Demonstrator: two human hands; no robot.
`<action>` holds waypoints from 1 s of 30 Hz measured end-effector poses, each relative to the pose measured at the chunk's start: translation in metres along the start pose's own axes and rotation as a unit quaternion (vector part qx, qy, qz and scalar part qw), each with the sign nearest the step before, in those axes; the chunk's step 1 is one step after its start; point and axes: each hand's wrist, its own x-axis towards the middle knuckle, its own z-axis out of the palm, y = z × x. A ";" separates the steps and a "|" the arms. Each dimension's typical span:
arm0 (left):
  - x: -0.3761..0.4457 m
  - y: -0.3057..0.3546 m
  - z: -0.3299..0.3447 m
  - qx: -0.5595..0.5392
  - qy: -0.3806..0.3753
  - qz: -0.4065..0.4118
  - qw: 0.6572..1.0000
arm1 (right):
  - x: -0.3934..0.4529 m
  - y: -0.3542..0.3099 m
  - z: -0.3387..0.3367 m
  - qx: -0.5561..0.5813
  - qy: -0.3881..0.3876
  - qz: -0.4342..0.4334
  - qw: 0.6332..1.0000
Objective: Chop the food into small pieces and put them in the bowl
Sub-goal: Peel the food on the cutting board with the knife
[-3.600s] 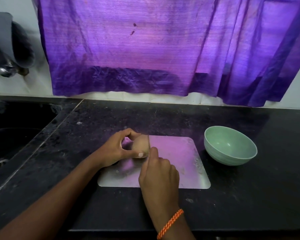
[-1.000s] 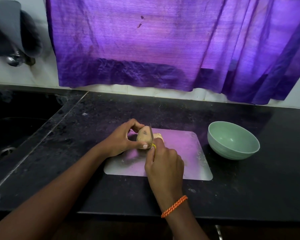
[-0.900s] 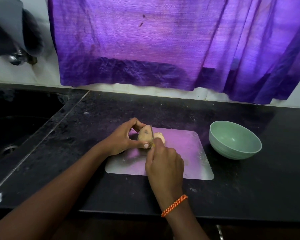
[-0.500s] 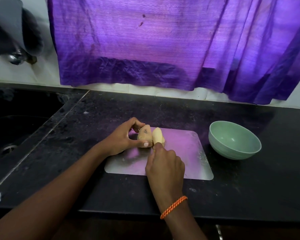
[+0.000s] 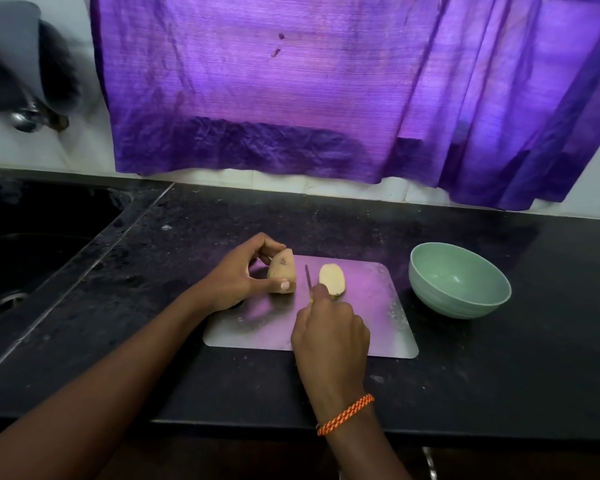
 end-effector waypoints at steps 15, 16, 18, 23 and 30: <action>0.004 -0.007 -0.002 0.004 0.004 0.002 1.000 | 0.007 -0.008 0.012 0.041 0.093 -0.023 0.995; 0.004 -0.007 -0.002 0.005 0.003 0.001 1.000 | 0.007 -0.008 0.012 0.044 0.088 -0.025 0.995; 0.004 -0.008 -0.001 0.007 0.003 0.001 1.000 | 0.006 -0.008 0.011 0.048 0.084 -0.030 0.995; 0.005 -0.009 0.000 0.012 0.005 0.000 1.000 | 0.003 -0.009 0.008 0.066 0.064 -0.040 0.995; 0.006 -0.010 -0.001 0.016 0.001 0.005 1.000 | 0.018 -0.009 0.011 0.073 0.019 -0.044 0.996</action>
